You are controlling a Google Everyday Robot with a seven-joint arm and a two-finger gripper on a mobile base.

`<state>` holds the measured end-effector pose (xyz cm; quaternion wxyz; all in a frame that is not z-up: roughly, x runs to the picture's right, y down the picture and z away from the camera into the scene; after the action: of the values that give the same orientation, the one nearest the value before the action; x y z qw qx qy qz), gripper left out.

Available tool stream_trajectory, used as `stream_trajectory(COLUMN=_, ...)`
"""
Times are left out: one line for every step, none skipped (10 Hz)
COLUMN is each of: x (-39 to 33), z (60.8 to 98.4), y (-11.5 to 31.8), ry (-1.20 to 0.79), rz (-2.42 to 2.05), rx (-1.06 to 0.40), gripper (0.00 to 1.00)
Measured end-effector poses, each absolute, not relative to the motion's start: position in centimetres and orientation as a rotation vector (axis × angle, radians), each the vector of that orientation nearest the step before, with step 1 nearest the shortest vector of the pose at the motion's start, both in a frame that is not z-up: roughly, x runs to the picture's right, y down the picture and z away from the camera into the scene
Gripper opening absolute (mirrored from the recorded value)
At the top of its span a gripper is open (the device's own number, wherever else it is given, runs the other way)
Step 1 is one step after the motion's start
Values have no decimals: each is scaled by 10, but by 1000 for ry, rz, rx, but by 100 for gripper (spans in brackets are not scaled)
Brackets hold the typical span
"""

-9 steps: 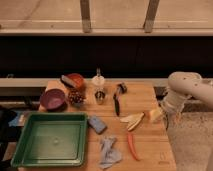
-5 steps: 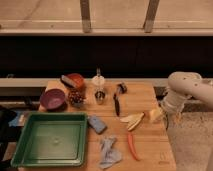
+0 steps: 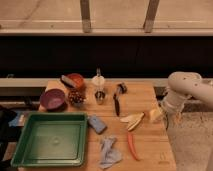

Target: Place sponge in tray

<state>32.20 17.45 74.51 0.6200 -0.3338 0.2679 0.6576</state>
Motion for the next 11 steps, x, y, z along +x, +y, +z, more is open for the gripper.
stream_trajectory(x=322, z=745, y=174, ry=616, rz=1512, rx=-767, gripper=80)
stream_trajectory(x=322, z=745, y=174, ry=616, rz=1512, rx=-767, gripper=80)
stream_trajectory(x=322, z=745, y=174, ry=616, rz=1512, rx=-767, gripper=80)
stream_trajectory(x=322, z=745, y=174, ry=616, rz=1512, rx=-768, gripper=80)
stream_trajectory(x=322, z=745, y=174, ry=616, rz=1512, rx=-767, gripper=80)
stream_trajectory(x=322, z=745, y=174, ry=616, rz=1512, rx=-767, gripper=80)
stream_trajectory(x=322, z=745, y=174, ry=616, rz=1512, rx=-767, gripper=80)
stream_trajectory(x=322, z=745, y=174, ry=616, rz=1512, rx=-768, gripper=80)
stream_trajectory(x=322, z=745, y=175, ry=615, rz=1513, rx=-767, gripper=80)
stream_trajectory(x=322, z=745, y=175, ry=608, rz=1509, rx=-763, gripper=80)
stream_trajectory(x=321, z=741, y=175, ry=598, rz=1474, rx=-738, gripper=80)
